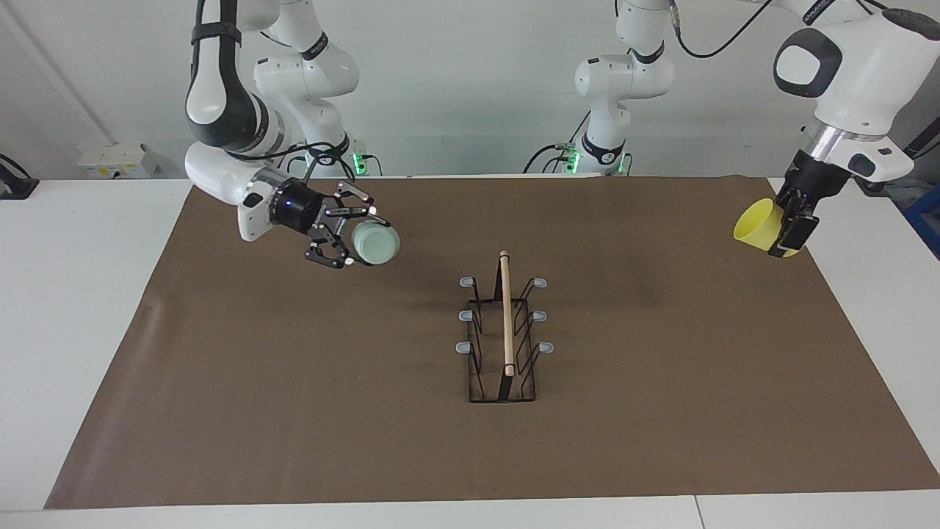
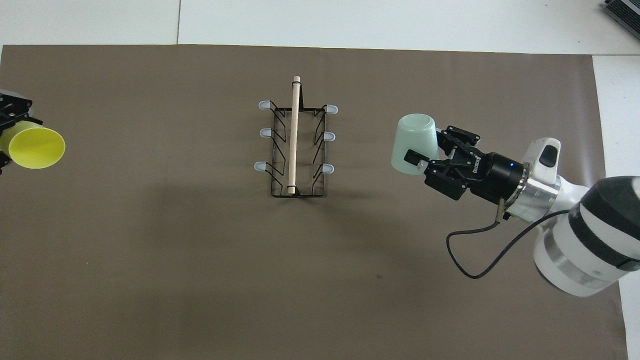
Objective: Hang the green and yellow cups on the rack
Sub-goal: 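Carry the green cup with the right gripper onto a rack peg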
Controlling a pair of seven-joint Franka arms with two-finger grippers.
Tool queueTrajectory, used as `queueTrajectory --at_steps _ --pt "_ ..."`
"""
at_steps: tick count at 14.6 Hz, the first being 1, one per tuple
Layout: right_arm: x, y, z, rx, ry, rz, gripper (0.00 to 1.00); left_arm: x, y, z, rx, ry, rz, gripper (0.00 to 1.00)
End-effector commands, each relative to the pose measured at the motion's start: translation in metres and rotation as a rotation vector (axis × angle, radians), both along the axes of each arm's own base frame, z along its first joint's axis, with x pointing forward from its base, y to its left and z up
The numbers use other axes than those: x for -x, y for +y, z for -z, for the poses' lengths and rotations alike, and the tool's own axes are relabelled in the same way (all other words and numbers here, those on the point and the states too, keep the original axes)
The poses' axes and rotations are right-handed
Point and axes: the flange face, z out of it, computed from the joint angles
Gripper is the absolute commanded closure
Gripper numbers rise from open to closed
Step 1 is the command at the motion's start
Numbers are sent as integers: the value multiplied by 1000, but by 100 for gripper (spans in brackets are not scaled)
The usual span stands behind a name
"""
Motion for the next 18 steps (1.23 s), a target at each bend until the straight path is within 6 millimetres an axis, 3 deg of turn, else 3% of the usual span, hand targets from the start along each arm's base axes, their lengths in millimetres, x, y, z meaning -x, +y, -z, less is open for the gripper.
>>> queueTrajectory --at_steps 1,3,6,9,15,18 --pt "25 33 11 14 -34 82 100 -2 -35 -3 -113 10 -1 75" --pt "37 76 22 -1 -35 128 100 -1 -52 -3 -168 -1 -24 75" --pt "43 98 47 69 -98 140 100 2 -82 -2 -248 -18 -43 75" --pt "43 111 71 100 -147 157 100 8 -116 1 -342 -21 -33 75" --pt "39 127 68 49 -205 196 100 15 -187 16 -489 -56 63 75" --pt "31 134 86 7 -237 240 100 16 -210 32 -523 -65 22 75"
